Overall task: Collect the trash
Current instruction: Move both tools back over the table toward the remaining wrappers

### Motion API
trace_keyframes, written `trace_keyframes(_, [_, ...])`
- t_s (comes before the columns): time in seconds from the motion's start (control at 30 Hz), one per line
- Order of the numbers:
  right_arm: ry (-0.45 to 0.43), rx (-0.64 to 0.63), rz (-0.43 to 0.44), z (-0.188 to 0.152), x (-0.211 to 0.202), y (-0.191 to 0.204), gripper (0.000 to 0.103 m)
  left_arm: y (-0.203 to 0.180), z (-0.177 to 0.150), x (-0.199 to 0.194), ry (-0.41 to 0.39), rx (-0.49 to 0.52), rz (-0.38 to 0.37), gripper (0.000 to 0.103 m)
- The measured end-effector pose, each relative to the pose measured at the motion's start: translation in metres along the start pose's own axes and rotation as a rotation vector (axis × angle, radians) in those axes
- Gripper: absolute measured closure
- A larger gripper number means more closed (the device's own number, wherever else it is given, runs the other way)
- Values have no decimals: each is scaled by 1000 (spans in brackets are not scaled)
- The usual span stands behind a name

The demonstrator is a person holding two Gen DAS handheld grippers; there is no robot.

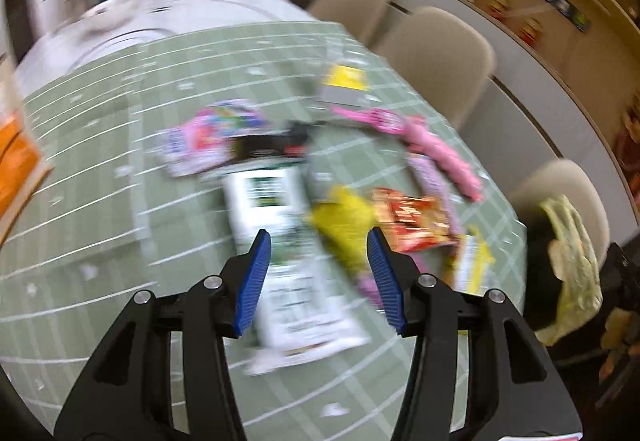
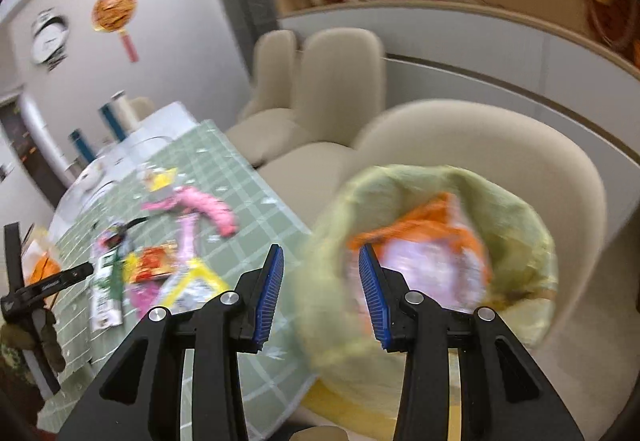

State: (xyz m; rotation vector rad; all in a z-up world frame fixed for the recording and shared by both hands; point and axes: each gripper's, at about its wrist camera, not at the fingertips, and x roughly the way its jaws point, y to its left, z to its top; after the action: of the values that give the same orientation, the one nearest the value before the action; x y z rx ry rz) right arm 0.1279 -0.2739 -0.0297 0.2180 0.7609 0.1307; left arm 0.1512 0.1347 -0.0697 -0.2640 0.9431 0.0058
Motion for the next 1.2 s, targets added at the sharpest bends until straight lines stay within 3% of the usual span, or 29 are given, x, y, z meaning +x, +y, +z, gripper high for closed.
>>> trace_keyframes(0.13, [-2, -61, 92, -6, 19, 38, 65, 35, -6, -5, -4, -47, 43, 51])
trace_keyframes(0.23, [39, -101, 153, -17, 40, 65, 49, 47, -10, -5, -1, -57, 41, 51])
trace_keyframes(0.27, [68, -116, 174, -23, 49, 75, 49, 50, -10, -4, -1, -63, 34, 51])
trace_keyframes(0.4, [150, -159, 173, -40, 77, 101, 49, 52, -10, 2, 5, -77, 5, 51])
trace_keyframes(0.57, [260, -82, 172, -51, 114, 112, 49, 46, -15, 10, 24, -53, -20, 51])
trace_keyframes(0.77, [288, -75, 154, -57, 136, 126, 49, 50, -17, 17, 29, -59, -42, 51])
trace_keyframes(0.87, [295, -137, 129, -62, 138, 134, 49, 57, 0, 20, -1, -27, -71, 51])
trace_keyframes(0.93, [302, -160, 133, -67, 137, 133, 49, 62, 21, 23, -58, 32, -31, 51])
trace_keyframes(1.03, [329, -125, 167, -72, 137, 122, 49, 73, 49, 40, -82, 79, 23, 51])
trace_keyframes(1.2, [334, -125, 177, -80, 127, 117, 49, 92, 87, 90, -21, 78, 106, 51])
